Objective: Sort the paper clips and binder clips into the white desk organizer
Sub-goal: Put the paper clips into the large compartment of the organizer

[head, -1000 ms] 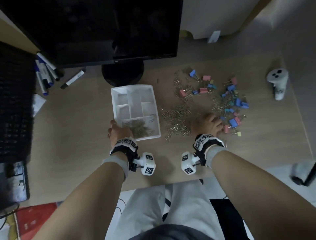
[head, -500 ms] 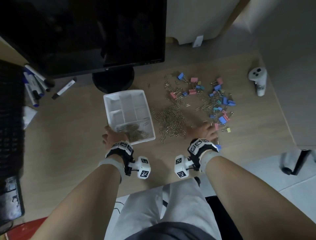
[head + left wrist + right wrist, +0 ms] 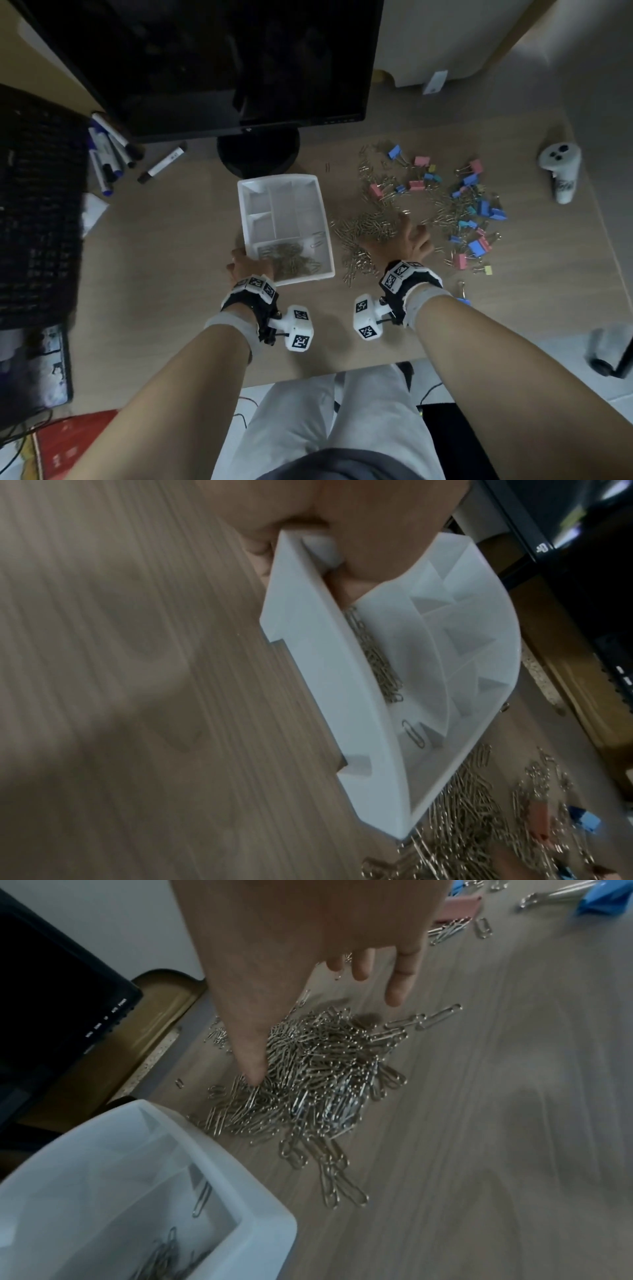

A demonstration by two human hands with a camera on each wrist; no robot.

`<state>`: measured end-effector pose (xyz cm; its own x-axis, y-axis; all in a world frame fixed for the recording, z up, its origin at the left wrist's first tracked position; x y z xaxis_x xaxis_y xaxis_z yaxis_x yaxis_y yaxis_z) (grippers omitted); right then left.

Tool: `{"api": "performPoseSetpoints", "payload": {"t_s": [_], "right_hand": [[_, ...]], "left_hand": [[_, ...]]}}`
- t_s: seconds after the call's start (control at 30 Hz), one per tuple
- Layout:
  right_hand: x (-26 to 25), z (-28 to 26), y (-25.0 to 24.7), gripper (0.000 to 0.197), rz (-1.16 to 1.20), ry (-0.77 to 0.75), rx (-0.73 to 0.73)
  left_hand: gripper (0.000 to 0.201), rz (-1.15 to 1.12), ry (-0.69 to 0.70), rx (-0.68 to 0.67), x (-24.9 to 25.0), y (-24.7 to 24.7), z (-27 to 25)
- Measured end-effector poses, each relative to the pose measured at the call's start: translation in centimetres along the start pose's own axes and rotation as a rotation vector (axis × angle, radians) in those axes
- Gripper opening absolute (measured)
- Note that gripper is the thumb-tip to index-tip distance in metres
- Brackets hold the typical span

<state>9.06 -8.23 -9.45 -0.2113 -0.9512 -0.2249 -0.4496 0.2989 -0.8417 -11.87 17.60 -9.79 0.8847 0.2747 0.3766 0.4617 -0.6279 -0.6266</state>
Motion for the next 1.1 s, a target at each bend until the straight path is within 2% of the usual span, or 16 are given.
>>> {"api": "performPoseSetpoints", "payload": {"t_s": [0.07,0.2,0.3,0.43,0.6,0.73,0.83,0.97,1.1], "right_hand": [[-0.8,0.2,0.8,0.101,-0.023,-0.031,-0.036],[-3.6,-0.1,2.7,0.107,-0.12,-0.133,-0.05],[-5.3,0.2,3.4,0.092,-0.113,-0.169,-0.059],[-6.3,0.8,4.1,0.055,-0.103,-0.253,-0.037],[-5.6,1.4,4.1,0.035,-0.096,-0.315,-0.023],[-5.4,1.9,2.7,0.023,-0.03,-0.339,-0.036],[-4.9,1.9,2.0,0.022,0.089,-0.271,-0.093],[-5.7,0.8,1.4,0.024,0.165,-0.268,-0.149],[-8.5,-1.9,2.7,0.02,0.232,-0.364,-0.358]], "left_hand": [[0.054,-0.07,-0.02,-0.014,-0.1,-0.3,0.7],[0.06,-0.126,0.04,-0.023,-0.6,-1.4,1.8],[0.057,-0.121,0.032,-0.025,-1.3,-1.7,1.7],[0.066,-0.101,0.086,-0.055,-1.0,-1.5,1.5],[0.074,-0.143,0.129,-0.019,-0.8,-1.7,1.1],[0.072,-0.119,0.15,-0.032,-0.6,-1.7,0.6],[0.074,-0.038,0.119,-0.088,-0.1,-1.7,0.6],[0.078,0.087,0.113,-0.149,0.6,-2.1,0.4],[0.076,0.131,0.118,-0.19,0.7,-2.1,0.0]]}}
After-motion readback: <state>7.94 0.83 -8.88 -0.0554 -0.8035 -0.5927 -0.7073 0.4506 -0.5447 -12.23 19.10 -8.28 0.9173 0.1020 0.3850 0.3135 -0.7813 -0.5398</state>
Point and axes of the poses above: each hand's wrist, its own z-axis towards the middle knuckle, its own y-axis out of the palm, x = y × z, the point moved 8 cm from there along z, towards the middle knuckle, and after that the axes turned 7 degrees about -z, right-handed, at the moved point
